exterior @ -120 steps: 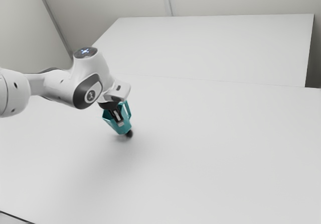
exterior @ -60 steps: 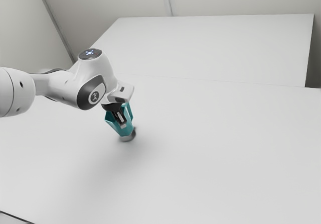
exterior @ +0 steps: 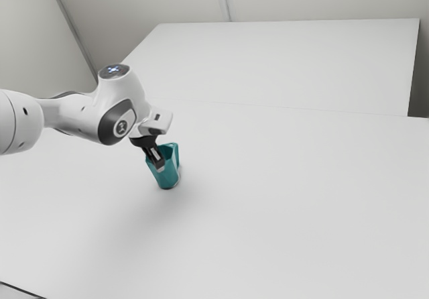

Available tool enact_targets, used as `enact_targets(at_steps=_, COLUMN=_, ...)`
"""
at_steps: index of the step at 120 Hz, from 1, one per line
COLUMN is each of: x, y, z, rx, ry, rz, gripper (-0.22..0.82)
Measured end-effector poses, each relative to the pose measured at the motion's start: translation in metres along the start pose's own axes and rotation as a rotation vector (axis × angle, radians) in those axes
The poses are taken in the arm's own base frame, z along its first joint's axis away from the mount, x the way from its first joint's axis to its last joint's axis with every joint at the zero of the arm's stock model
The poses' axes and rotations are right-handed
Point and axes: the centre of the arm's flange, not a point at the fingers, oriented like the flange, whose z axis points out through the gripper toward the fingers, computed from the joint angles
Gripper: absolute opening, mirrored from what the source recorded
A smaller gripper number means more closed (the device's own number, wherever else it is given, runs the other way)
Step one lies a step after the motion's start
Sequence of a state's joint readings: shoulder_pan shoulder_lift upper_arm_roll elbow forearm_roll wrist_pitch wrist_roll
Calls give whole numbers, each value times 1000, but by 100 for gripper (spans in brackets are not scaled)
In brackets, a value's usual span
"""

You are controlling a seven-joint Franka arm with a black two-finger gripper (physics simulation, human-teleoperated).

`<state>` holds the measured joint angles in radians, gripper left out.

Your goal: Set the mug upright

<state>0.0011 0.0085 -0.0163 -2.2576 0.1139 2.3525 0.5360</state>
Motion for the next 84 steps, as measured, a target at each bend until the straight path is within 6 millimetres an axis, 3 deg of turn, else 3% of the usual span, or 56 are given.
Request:
enact_targets(at_steps=33, x=-5, y=-15, z=-5, rx=13, ry=8, rz=-27, gripper=27)
enact_targets(at_steps=84, x=0, y=-33, z=-26, rx=44, ry=49, rz=-46, gripper=38)
